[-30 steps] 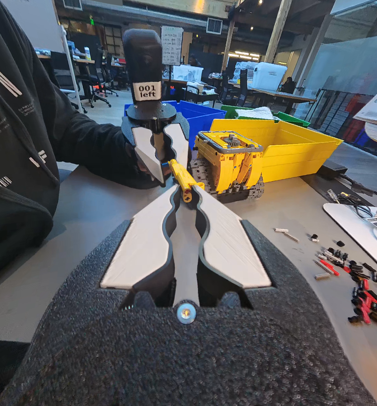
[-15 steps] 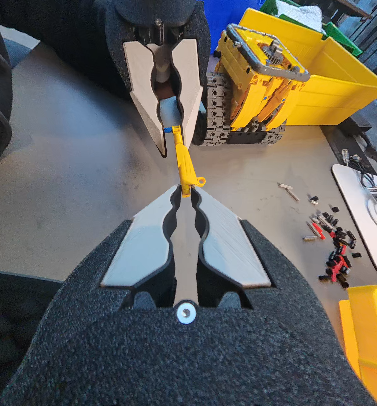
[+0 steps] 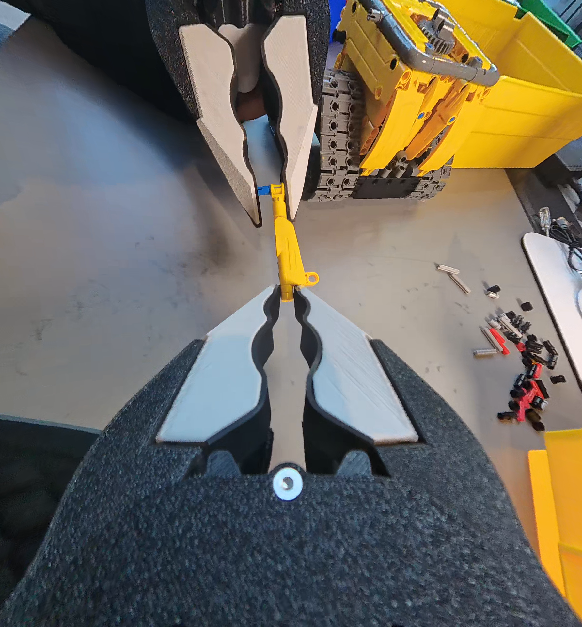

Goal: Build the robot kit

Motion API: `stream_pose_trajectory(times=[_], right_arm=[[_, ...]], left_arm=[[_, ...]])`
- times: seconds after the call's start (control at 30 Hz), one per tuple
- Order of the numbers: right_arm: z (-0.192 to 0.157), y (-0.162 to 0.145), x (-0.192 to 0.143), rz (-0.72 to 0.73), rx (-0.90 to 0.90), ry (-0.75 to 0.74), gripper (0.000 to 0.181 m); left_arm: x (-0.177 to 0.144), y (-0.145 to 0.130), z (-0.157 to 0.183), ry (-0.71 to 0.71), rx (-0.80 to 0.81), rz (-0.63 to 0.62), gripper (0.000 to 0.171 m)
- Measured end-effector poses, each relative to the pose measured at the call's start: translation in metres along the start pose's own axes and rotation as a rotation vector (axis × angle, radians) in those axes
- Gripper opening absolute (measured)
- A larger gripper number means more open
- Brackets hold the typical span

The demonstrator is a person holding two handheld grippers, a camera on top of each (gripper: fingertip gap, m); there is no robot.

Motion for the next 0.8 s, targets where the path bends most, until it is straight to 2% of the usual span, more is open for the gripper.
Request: stream_pose_trajectory(times=[0.13, 0.27, 0.63, 0.8], right_arm=[[0.002, -0.007, 0.002, -0.063, 0.006, -0.009, 0.008], [0.004, -0.020, 0.008, -0.204, -0.022, -0.052, 0.008], [0.007, -0.023, 0.009, -0.213, 0.012, -0.059, 0.010], [0.008, -0.021, 0.006, -0.177, 0.043, -0.039, 0.021]], left_arm=[[-0.003, 0.001, -0.001, 0.000, -0.010, 0.026, 0.018], [-0.007, 0.004, -0.003, -0.014, -0.031, 0.082, 0.020], [-0.018, 0.011, -0.006, -0.046, -0.115, 0.217, 0.019], [-0.022, 0.014, -0.008, -0.059, -0.146, 0.269, 0.019]])
Point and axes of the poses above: each gripper's, where its closed fingertips meet, x out along the fingers, y out of its top, z = x × y across the jaws, the point moved 9 cm from there along -x, back along the fingers, and after that the axes turned 6 degrees about -z, right-handed, at the moved point
